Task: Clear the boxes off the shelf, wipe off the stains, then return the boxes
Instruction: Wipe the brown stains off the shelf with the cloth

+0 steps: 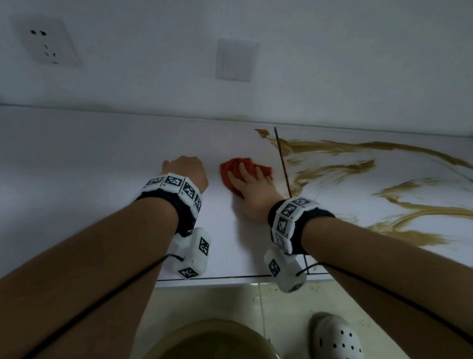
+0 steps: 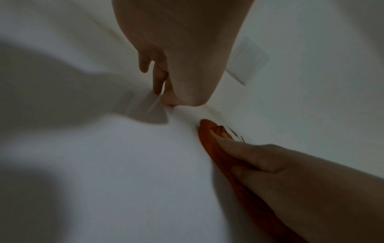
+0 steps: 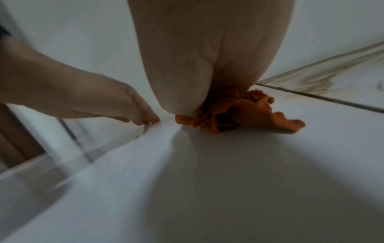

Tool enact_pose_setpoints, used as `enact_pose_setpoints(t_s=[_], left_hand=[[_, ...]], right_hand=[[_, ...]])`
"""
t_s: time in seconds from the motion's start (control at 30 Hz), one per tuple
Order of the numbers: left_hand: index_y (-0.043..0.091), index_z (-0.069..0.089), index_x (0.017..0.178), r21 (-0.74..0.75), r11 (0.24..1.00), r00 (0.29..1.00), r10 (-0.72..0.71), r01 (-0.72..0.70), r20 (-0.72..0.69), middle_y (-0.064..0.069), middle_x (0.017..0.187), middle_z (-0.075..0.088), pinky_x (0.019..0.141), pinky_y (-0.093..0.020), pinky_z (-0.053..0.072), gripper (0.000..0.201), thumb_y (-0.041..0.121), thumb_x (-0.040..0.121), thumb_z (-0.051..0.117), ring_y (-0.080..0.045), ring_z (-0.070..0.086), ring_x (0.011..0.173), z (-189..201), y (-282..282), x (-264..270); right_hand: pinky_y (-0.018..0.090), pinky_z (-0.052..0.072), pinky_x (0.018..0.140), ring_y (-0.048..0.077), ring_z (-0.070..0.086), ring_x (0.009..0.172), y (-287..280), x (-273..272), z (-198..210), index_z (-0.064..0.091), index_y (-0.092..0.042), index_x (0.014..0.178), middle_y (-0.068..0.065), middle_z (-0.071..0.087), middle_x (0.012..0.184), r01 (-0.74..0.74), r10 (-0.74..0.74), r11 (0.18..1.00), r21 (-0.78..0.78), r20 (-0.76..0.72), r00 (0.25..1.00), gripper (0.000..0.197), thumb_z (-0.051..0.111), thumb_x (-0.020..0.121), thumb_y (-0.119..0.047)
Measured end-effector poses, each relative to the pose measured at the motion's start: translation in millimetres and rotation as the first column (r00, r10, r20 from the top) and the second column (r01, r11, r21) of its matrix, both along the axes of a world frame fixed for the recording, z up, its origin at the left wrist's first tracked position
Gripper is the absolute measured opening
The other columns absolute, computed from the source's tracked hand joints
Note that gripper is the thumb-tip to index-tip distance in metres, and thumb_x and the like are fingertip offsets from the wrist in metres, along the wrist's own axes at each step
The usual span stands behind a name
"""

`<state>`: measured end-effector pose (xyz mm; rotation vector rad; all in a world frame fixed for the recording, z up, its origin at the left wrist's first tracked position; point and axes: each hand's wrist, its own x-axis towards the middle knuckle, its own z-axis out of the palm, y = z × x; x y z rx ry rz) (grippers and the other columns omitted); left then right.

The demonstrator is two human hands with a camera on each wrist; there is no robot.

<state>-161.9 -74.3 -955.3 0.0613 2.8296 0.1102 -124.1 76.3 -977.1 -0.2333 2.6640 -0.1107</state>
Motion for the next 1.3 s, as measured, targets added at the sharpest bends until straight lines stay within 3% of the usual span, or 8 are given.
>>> enact_pose_setpoints(t_s=[0.13,0.3,0.4,0.5,0.63,0.83,1.07,1.3], left_hand=[[0.012,0.042,0.061,-0.051,0.998,1.000,-0.026,0.026,-0.006,-0.010,0.100,0.067,0.088,-0.034,0.041,0.028,0.009,0.089,0.044,-0.026,0.058,0.085,-5.8,-4.8,-1.0],[0.013,0.057,0.081,-0.061,0.992,0.993,-0.109,0.107,-0.046,-0.012,0.101,0.067,0.079,-0.032,0.036,0.013,0.010,0.087,0.046,-0.029,0.062,0.094,-8.5,-11.1,-2.5],[0.012,0.053,0.074,-0.068,0.992,0.994,-0.106,0.103,-0.032,-0.009,0.092,0.065,0.094,-0.037,0.037,0.013,0.009,0.084,0.047,-0.027,0.062,0.093,-8.1,-11.0,-7.4],[0.013,0.045,0.061,-0.082,0.992,0.994,-0.102,0.099,-0.040,-0.004,0.076,0.056,0.108,-0.045,0.028,0.023,0.009,0.083,0.046,-0.026,0.062,0.090,-8.4,-10.5,-9.1],[0.013,0.042,0.059,-0.030,0.994,0.993,-0.105,0.103,-0.061,-0.009,0.085,0.064,0.109,-0.045,0.026,0.026,0.008,0.085,0.046,-0.027,0.063,0.089,-7.1,-9.8,-5.3],[0.013,0.051,0.072,-0.034,0.993,0.991,-0.114,0.112,-0.074,-0.008,0.092,0.067,0.102,-0.042,0.030,0.014,0.010,0.085,0.045,-0.025,0.060,0.086,-8.3,-14.3,-4.5],[0.012,0.049,0.070,-0.075,0.988,0.984,-0.141,0.133,-0.107,-0.009,0.094,0.067,0.097,-0.038,0.035,0.016,0.009,0.085,0.045,-0.026,0.062,0.091,-11.1,-11.8,-8.0],[0.008,0.062,0.098,-0.119,0.979,0.977,-0.182,0.168,-0.113,-0.010,0.106,0.065,0.109,-0.041,0.029,0.021,0.009,0.085,0.046,-0.028,0.061,0.101,-14.4,-8.3,-12.5]], right_hand=[[0.049,-0.001,0.117,0.038,-0.003,0.145,-13.1,-15.0,-2.7,0.004,-0.032,0.151,0.002,-0.009,0.159,-0.117,0.117,0.993,0.015,-0.007,0.993,0.066,0.038,0.096,-0.019],[0.051,0.001,0.117,0.037,-0.005,0.145,-6.2,-59.4,-5.9,-0.001,-0.030,0.151,0.002,-0.012,0.159,-0.046,0.046,0.997,0.059,-0.002,0.999,0.065,0.036,0.098,-0.020],[0.053,0.002,0.117,0.037,-0.004,0.145,13.9,-68.0,-4.4,-0.002,-0.030,0.151,0.002,-0.012,0.159,0.041,-0.039,0.995,0.086,-0.023,0.999,0.068,0.038,0.096,-0.021],[0.052,0.004,0.117,0.037,-0.003,0.146,26.7,-56.8,-3.3,0.001,-0.029,0.151,0.003,-0.010,0.159,0.172,-0.170,0.983,0.067,-0.042,0.985,0.068,0.039,0.096,-0.019],[0.050,0.005,0.118,0.037,-0.003,0.146,12.5,-34.8,0.4,0.006,-0.024,0.151,0.005,-0.008,0.159,0.229,-0.230,0.973,-0.029,-0.026,0.973,0.069,0.044,0.094,-0.018],[0.050,0.004,0.117,0.040,-0.004,0.145,-18.9,-28.1,1.2,0.008,-0.029,0.151,0.006,-0.010,0.159,-0.003,0.003,1.000,-0.025,0.010,1.000,0.061,0.037,0.098,-0.025],[0.051,0.004,0.117,0.038,-0.003,0.145,-25.2,-77.8,-14.7,0.002,-0.033,0.151,0.003,-0.011,0.159,0.047,-0.044,0.998,0.043,-0.059,0.997,0.062,0.035,0.098,-0.028],[0.053,0.003,0.115,0.036,0.000,0.145,-5.1,-131.3,-21.3,0.003,-0.034,0.150,0.006,-0.007,0.159,0.090,-0.078,0.992,0.088,-0.134,0.988,0.062,0.034,0.097,-0.032]])
